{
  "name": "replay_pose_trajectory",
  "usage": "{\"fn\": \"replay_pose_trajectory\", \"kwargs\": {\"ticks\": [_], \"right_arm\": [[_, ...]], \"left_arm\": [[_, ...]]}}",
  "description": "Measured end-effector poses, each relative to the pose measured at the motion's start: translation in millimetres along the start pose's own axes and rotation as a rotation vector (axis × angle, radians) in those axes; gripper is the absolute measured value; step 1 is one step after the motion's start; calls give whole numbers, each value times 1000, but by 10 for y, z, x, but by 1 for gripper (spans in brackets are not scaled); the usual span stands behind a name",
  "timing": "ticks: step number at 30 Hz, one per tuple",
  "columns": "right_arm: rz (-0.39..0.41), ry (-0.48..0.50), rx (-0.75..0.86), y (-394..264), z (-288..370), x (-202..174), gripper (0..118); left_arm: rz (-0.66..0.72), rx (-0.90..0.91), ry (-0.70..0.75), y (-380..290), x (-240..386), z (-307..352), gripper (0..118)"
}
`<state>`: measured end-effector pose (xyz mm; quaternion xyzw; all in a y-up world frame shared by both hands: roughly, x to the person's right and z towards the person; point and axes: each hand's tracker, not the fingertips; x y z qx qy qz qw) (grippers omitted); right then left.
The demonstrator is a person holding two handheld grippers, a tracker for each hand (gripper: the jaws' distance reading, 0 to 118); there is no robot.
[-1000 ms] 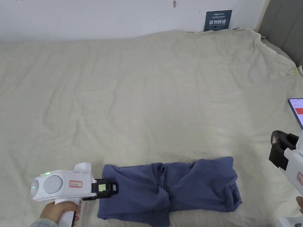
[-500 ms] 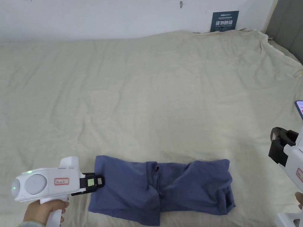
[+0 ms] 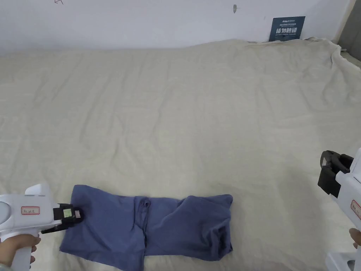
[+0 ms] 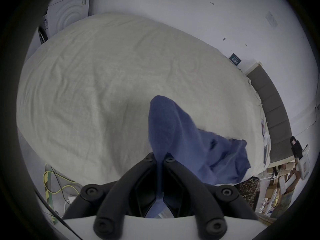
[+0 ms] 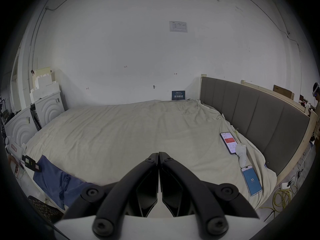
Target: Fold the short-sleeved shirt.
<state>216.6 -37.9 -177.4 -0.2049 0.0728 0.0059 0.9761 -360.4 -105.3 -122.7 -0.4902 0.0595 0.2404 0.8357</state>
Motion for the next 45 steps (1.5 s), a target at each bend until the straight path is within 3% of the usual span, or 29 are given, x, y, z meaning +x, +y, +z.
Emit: {"fn": "replay_pose_trajectory", "kwargs": {"ticks": [5,11,19,23,29,32,35,36,37,40,45], "right_arm": [[-6,-1,5,-5,60,15,0],[-17,-13,13,-8,150,118,0],[-41,-55,13,-67,271,333,0],[-54,-77,12,-103,328,436,0],[-60,-101,-1,-173,373,538,0],[-67,-105,-2,-182,392,559,0],[-71,-106,1,-178,406,556,0],[-72,-106,2,-175,408,554,0],[-72,-104,2,-169,413,544,0],[-66,-99,7,-146,419,519,0],[-64,-87,14,-127,412,479,0]], "left_arm": [[5,-31,-206,79,605,-7,3],[-85,-114,-336,57,1487,-323,3],[-177,-241,-347,-229,2362,-1116,3],[-278,-303,-225,-509,2615,-1558,3],[-302,-281,-173,-759,2728,-1782,5],[-316,-265,-200,-744,2732,-1680,25],[-312,-241,-236,-716,2758,-1478,80],[-320,-226,-242,-690,2775,-1363,103],[-327,-192,-254,-664,2769,-1253,115],[-339,-40,-313,-544,2668,-883,118],[-406,116,-183,-396,2387,-626,118]]}}
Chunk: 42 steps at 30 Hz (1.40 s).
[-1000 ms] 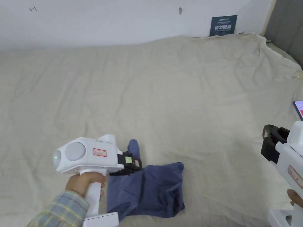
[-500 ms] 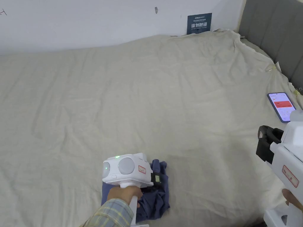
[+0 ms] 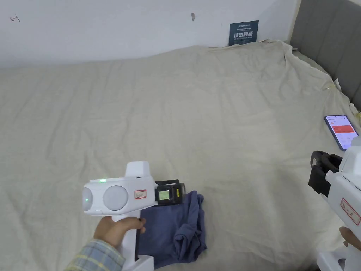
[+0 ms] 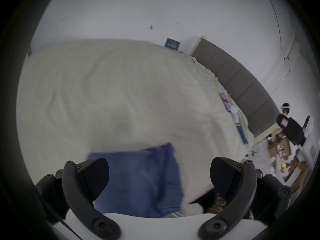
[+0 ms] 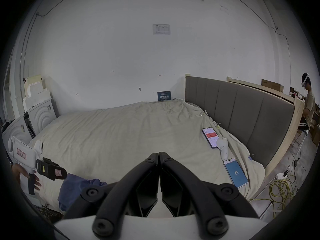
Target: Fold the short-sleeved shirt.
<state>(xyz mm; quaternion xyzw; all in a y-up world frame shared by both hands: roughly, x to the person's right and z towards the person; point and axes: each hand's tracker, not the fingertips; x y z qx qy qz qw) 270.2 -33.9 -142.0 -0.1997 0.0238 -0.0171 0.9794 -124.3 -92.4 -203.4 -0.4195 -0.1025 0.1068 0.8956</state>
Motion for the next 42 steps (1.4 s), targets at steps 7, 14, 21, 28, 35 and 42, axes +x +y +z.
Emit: {"fn": "replay_pose_trajectory", "kwargs": {"ticks": [7,14,21,28,35,42], "right_arm": [[4,9,-3,-4,-1,-38,0],[-1,-1,-13,-40,8,5,0],[-10,-29,-29,-89,38,135,0],[-18,-63,-42,-128,55,291,0],[-25,-77,-41,-133,80,334,0],[-17,-65,-34,-82,86,271,0]], "left_arm": [[-142,114,146,-326,-213,-78,10],[-234,53,143,-782,-44,-438,0],[-363,-12,110,-1172,540,-845,0],[-526,14,152,-1368,1014,-1068,0],[-569,32,177,-1433,1011,-1095,0],[-454,68,106,-1178,943,-824,0]]}}
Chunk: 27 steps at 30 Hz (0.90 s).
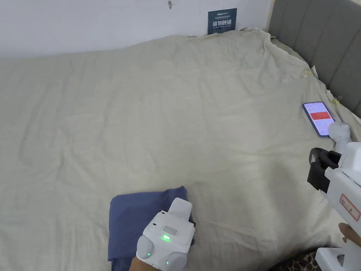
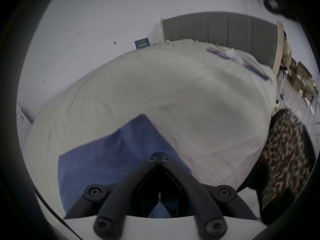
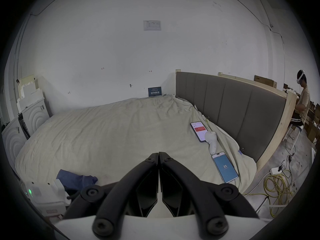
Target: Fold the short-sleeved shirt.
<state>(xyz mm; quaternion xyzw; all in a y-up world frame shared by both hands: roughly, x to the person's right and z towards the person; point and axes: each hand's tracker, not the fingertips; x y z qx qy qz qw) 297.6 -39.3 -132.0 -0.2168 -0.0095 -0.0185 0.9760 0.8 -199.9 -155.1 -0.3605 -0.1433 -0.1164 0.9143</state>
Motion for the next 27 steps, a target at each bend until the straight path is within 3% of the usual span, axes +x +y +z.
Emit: {"fn": "replay_pose_trajectory", "kwargs": {"ticks": [13,27], "right_arm": [[24,92,125,331,-2,-520,0],[48,173,299,555,-50,-1212,0]], "left_arm": [[205,357,138,735,-1214,1271,0],[335,602,390,603,-2110,1956,0]]}}
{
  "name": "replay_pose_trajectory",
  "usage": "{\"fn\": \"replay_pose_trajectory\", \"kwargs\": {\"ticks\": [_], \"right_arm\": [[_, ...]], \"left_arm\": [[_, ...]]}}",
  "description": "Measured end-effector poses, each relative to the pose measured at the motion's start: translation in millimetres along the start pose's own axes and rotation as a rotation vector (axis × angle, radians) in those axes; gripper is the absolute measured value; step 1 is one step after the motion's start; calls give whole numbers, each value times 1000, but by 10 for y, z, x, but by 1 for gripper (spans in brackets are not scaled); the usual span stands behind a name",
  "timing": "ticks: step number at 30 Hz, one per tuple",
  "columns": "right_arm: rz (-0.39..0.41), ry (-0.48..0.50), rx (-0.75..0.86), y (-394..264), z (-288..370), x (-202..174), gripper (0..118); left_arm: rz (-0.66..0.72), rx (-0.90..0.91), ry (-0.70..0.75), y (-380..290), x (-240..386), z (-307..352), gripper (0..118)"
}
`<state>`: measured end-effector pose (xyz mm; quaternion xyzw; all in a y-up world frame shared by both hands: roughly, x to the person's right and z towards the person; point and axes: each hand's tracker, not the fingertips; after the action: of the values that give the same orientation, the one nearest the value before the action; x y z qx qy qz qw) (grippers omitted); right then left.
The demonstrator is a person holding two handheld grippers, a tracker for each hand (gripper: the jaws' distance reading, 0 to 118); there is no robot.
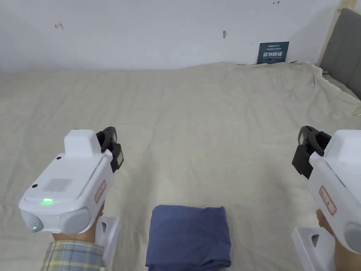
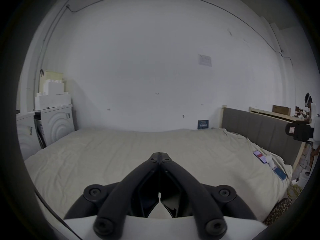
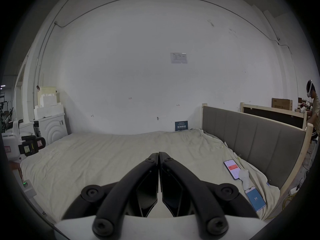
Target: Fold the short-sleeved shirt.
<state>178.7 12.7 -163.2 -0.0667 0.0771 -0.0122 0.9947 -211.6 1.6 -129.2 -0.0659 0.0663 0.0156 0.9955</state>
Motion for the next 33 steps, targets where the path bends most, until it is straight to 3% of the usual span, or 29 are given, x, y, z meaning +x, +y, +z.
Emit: {"fn": "replay_pose_trajectory", "kwargs": {"ticks": [14,24,33], "right_arm": [[-11,46,-27,-253,-136,-340,0],[4,150,-262,-1357,-492,-902,0],[41,169,-446,-2332,-579,-1223,0]], "left_arm": [[57,-14,71,-127,-286,89,0],[115,-80,80,-343,-487,197,0],[119,-191,50,-579,-620,340,0]]}}
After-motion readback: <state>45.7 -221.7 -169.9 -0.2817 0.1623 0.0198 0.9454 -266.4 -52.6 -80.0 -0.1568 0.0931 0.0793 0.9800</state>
